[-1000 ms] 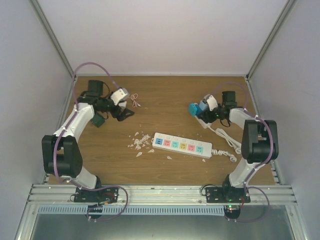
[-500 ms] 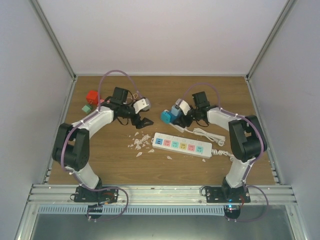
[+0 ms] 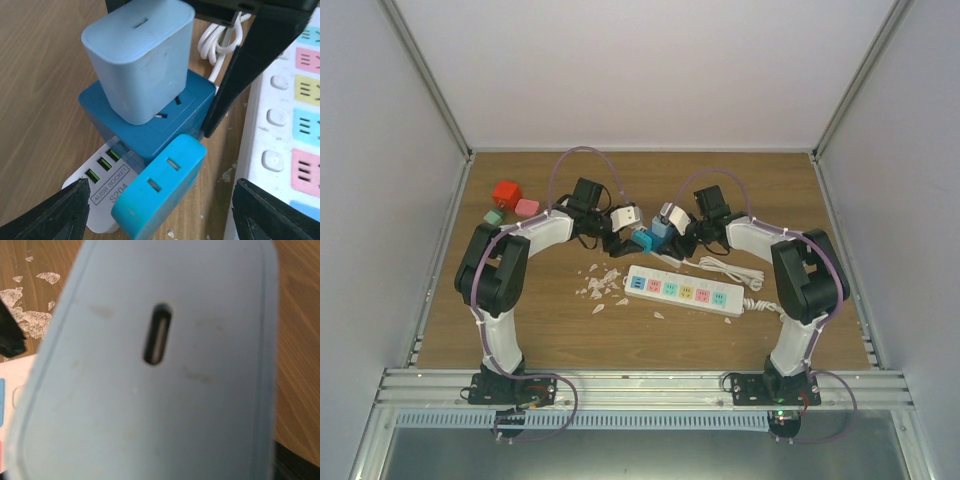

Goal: Pull the plug off the socket

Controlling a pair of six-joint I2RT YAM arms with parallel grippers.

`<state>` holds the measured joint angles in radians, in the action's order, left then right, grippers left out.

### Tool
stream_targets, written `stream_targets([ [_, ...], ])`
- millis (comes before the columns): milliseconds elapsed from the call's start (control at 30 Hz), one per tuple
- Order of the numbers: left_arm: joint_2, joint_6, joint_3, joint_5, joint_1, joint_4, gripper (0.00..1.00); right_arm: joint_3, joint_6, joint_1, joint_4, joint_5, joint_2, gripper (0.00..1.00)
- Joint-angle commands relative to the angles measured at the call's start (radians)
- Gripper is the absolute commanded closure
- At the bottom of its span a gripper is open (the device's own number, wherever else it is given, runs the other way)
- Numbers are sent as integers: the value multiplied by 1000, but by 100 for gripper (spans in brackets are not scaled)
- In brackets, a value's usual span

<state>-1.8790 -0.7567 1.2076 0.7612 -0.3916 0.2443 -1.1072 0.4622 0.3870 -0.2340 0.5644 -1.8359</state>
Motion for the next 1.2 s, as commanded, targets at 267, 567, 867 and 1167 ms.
stream_targets([
  [267,-34,-61,27,5,-10,-14,46,-3,-12,14,4,8,-29,65],
  [567,16,-36,-32,6,-22,0,59,0,-70,12,51,-95,-32,69],
  [867,3,66,-32,-59,-57,-47,69,-6,-83,9,56,-104,-42,70],
  [1167,26,174,-55,-169,-59,-47,81,-8,-108,-9,70,-152,-52,74],
])
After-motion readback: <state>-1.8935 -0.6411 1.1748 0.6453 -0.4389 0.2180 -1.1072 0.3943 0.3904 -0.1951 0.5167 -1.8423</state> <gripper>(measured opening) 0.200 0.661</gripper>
